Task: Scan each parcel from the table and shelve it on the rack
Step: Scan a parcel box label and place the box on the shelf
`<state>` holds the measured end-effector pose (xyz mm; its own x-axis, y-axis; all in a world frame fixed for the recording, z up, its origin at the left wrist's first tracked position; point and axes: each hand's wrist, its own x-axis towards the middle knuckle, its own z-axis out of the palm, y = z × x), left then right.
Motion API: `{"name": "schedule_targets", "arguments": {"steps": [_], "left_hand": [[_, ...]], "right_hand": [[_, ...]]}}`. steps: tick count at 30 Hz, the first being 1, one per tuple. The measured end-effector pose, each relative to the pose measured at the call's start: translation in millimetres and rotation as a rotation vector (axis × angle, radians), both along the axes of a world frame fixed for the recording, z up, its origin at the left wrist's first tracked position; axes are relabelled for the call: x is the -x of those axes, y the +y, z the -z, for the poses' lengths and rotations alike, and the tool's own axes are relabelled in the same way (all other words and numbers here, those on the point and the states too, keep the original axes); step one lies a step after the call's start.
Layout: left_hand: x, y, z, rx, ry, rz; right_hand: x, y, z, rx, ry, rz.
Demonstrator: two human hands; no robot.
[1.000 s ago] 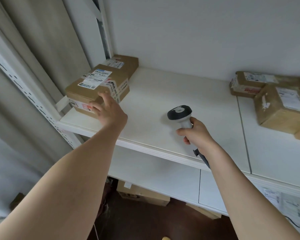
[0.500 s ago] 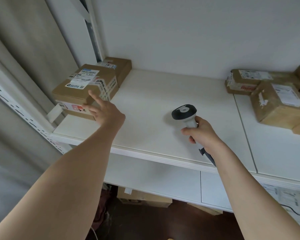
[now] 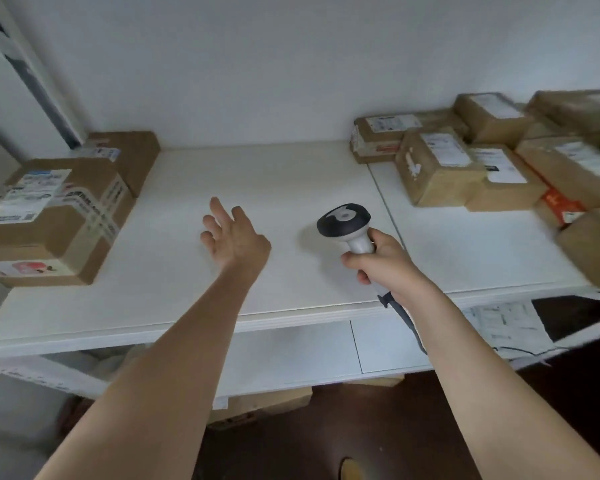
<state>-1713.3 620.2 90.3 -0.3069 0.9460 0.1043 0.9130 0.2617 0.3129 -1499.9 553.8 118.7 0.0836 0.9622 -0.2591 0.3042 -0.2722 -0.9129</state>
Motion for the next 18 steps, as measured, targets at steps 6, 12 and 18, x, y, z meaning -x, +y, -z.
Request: {"name": "schedule_targets", "arguments": {"steps": [6,12,18], "left_hand": [[-150,-9,-11,0.045,-0.002,0.288],[-346,-53,-21,-0.016,-0.067,0.666],[-550,-130,-9,-0.023,-0.196,0.919]], "right_hand": [[-123,-58,-19,-0.023,0.028,0.237],[-279,-137,-20,-0.069,0.096,0.485],[-447,-239,-17,-0.084,0.078,0.644]]}}
